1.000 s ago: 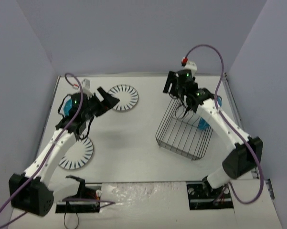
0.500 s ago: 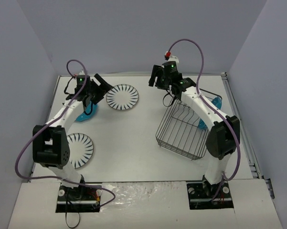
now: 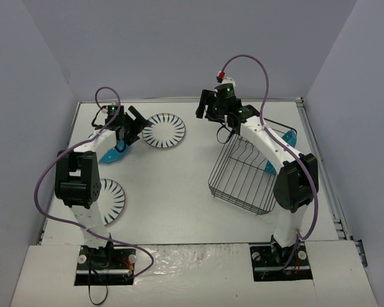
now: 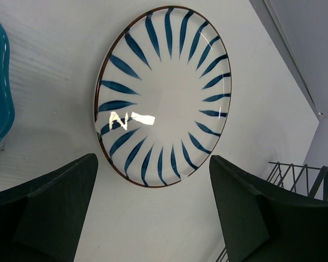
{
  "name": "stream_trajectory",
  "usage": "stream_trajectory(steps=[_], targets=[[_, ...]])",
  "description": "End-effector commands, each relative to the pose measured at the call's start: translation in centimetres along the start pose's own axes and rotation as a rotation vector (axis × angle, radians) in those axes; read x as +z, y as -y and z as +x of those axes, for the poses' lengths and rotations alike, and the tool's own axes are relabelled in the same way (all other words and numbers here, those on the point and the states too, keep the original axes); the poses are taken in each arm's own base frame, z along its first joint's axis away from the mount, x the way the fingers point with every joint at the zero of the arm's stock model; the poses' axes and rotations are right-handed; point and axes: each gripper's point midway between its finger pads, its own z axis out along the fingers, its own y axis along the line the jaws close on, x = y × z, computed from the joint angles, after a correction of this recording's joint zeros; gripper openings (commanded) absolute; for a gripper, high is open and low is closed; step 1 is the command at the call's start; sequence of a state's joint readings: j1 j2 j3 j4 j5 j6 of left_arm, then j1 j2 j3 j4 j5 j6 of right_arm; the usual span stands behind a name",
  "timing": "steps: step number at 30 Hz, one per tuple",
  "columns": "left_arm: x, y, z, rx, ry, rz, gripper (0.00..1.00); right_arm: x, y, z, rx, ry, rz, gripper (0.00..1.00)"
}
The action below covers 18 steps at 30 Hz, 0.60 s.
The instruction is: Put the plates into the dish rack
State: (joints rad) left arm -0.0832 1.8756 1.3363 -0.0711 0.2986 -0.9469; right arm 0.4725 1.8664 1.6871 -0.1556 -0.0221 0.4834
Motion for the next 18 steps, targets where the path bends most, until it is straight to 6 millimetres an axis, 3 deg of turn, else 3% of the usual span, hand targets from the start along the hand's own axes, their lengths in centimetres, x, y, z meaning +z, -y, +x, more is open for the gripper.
stream_trajectory(steps=[1, 18], targets=[[-1.0, 3.8, -3.8, 0.034, 0.085, 0.101, 0.79, -1.3, -2.4, -3.0, 0.006, 0.087, -0.077, 0.67], [1.2, 2.5, -5.1, 0.057, 0.061, 0.024, 0.79, -1.7, -2.5, -2.8, -0.003, 0.083, -0.085, 0.67]])
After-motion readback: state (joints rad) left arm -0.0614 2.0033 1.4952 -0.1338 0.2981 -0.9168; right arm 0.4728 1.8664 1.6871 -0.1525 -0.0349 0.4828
